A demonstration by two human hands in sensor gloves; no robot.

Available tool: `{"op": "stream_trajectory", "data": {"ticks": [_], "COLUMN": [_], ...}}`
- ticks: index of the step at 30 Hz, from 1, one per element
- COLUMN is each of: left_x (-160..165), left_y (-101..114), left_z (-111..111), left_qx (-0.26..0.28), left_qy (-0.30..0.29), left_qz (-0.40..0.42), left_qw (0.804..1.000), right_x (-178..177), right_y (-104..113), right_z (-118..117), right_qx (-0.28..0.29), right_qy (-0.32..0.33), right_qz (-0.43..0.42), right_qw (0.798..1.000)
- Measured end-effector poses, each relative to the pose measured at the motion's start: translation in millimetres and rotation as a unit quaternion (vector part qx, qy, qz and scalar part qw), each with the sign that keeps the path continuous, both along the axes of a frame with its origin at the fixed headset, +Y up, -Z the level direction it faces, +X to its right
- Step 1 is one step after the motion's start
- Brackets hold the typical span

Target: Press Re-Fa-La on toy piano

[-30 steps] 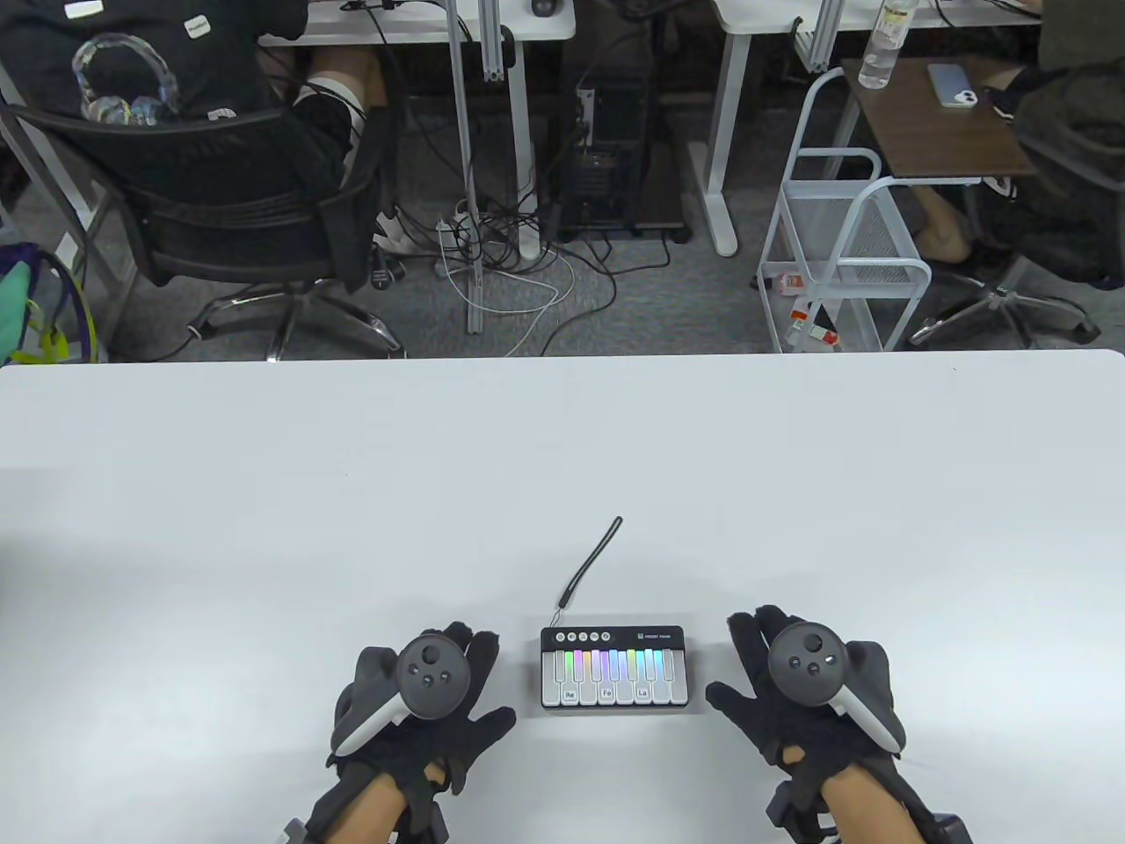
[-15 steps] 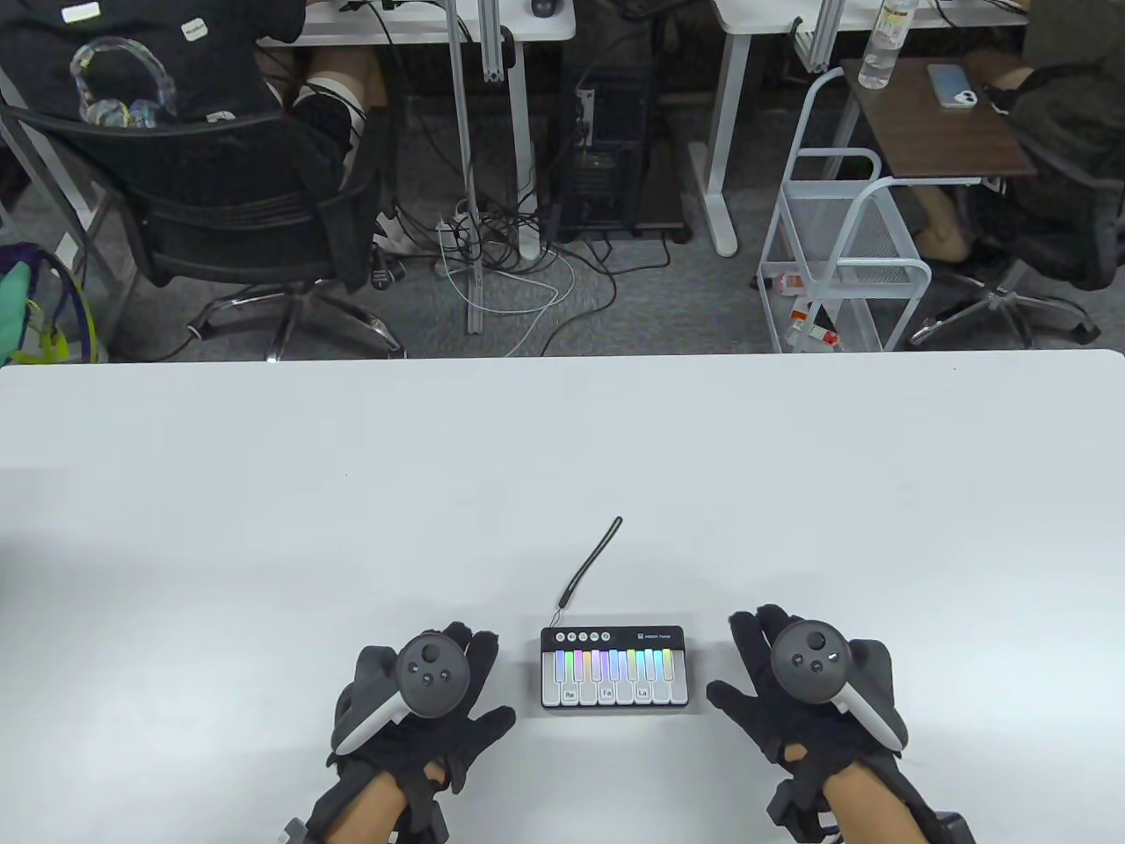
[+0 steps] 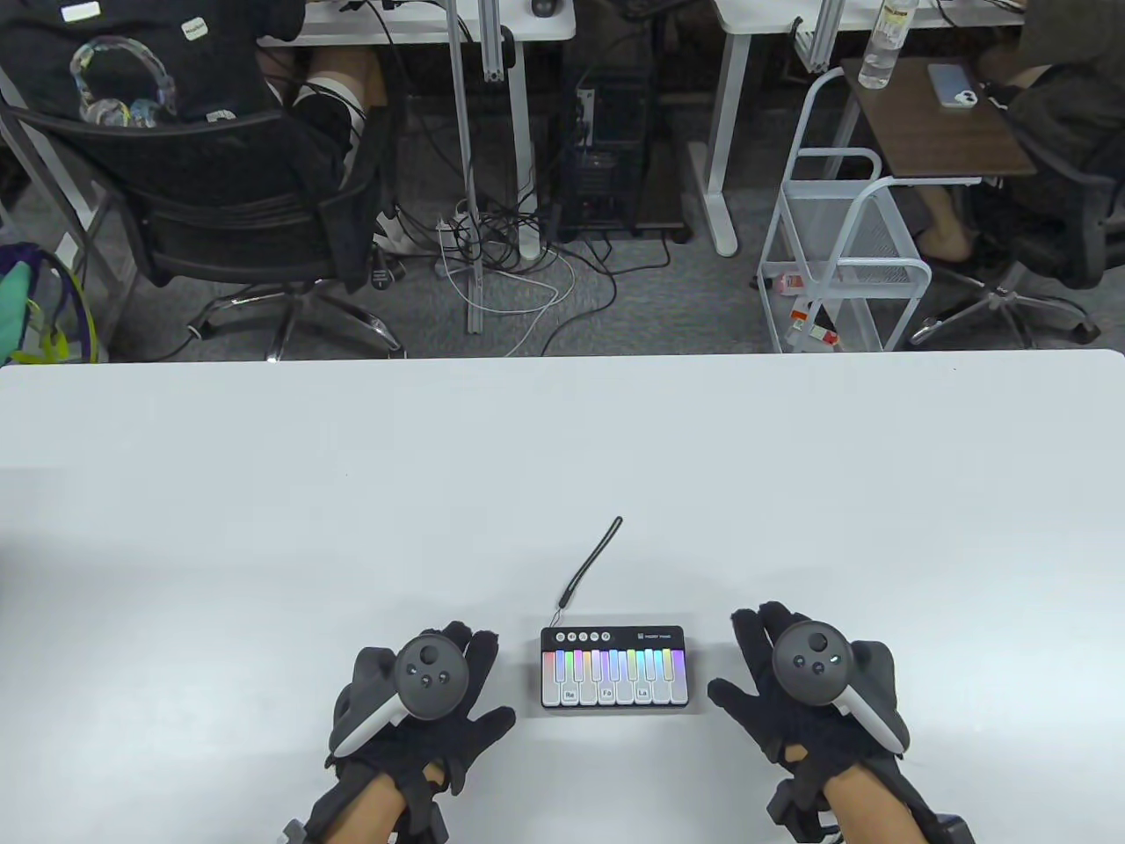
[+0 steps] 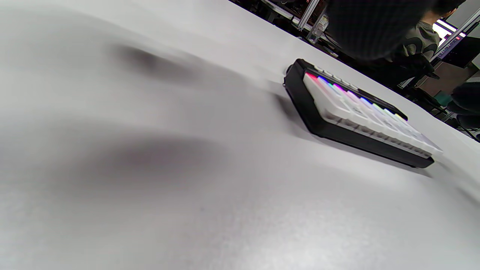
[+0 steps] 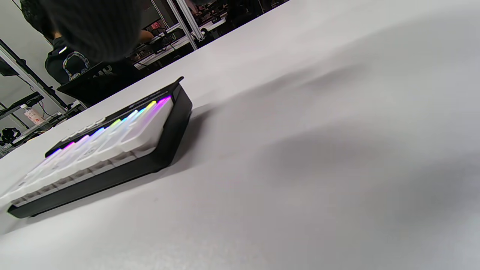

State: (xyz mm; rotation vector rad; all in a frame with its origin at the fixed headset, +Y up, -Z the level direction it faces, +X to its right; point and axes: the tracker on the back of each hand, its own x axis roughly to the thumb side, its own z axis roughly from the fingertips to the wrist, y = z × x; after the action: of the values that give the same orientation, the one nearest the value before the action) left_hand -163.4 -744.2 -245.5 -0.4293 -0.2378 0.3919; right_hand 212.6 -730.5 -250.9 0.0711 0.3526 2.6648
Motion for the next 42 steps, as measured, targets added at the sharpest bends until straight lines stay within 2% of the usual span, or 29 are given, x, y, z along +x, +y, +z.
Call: {"op": "stream_trajectory", "data": {"ticks": [12, 22, 32, 42], "left_x": [-1, -1, 0, 0], "left_y": [0, 1, 0, 1], "left_z": [0, 0, 0, -1], "left_qx": [-0.004, -0.005, -0.01, -0.014], "left_qy": [0.0, -0.002, -0.004, -0.004], "left_qz": [0.005, 0.007, 0.007, 0.01], "left_qw": [1.0, 1.0, 1.0, 1.0], "right_x": [-17, -61, -113, -152], "right_y": [28, 45, 41, 20], "right_z": [-3, -5, -4, 0], "right_qx": [0.032, 0.069, 0.088, 0.081], "right_qy": [0.025, 0.08, 0.148, 0.204], "right_qz": [0.0, 0.013, 0.053, 0.107], "right_qw": [0.999, 0.994, 0.984, 0.97]}}
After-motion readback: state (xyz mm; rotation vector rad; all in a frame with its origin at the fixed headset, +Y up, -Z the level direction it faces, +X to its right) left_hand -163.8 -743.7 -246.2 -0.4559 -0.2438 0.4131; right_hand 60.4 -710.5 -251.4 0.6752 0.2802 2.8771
